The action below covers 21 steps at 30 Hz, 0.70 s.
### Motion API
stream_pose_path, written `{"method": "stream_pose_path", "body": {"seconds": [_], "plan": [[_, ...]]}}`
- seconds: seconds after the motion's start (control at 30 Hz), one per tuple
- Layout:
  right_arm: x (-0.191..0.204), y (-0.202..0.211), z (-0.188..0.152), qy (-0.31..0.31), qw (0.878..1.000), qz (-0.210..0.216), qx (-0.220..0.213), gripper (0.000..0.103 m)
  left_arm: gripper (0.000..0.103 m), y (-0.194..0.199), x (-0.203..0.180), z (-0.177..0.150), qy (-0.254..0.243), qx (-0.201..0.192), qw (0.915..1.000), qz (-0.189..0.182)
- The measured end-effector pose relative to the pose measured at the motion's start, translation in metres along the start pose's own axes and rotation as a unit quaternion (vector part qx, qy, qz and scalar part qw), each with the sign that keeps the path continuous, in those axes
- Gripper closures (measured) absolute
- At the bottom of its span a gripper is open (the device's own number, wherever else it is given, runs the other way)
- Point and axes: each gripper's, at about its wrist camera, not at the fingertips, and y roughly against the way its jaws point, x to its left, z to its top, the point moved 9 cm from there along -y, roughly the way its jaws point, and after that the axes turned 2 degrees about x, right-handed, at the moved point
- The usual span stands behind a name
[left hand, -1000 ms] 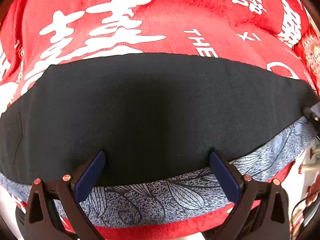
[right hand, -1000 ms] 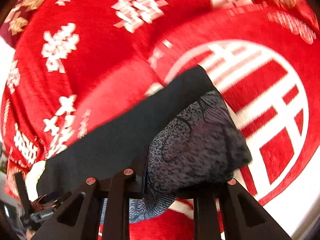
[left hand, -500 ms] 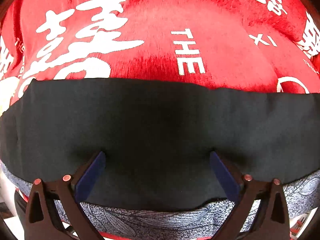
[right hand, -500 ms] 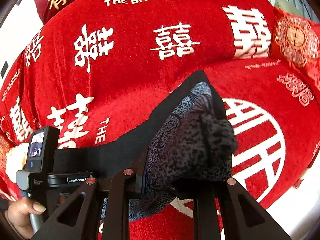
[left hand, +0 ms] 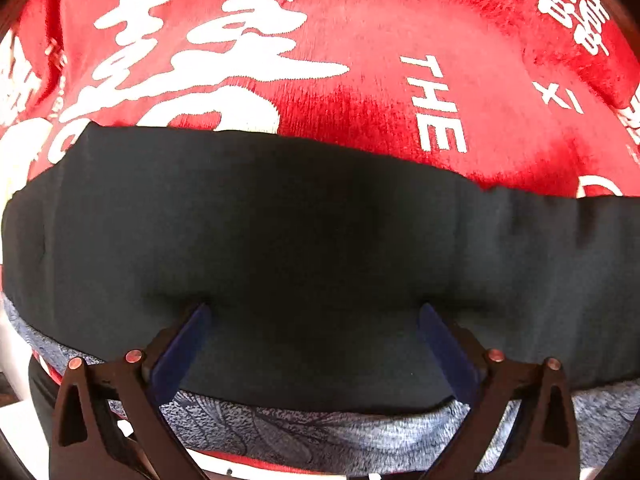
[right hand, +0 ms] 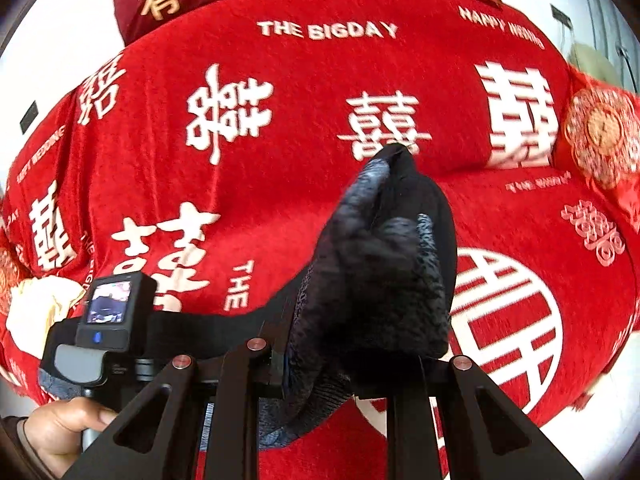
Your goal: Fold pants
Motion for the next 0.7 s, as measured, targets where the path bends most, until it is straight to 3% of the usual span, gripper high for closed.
{"method": "stream_pose_path", "body": {"seconds": [0.2, 0.3, 0.43, 0.7], "plan": [[0.042, 0.009, 0.011, 0.065, 0.998, -0.006, -0.016, 0.084, 0.0, 0.019, 0.048, 0.004, 0.019, -0.035, 0.9992, 0.0], [0.064, -0.004, 0.003, 0.091, 0.996, 0.007, 0.002, 0.089, 0.0, 0.017, 0.076, 0.003, 0.028, -0.034, 0.999, -0.009], [0.099, -0.004, -0.002, 0.139, 0.99, 0.004, -0.008, 0.09, 0.0, 0.013, 0.11, -0.008, 0.032, -0.036, 0.9986, -0.022], [0.148, 0.004, -0.006, 0.177, 0.984, 0.011, -0.016, 0.09, 0.0, 0.017, 0.136, -0.008, 0.024, -0.054, 0.997, -0.05]]}}
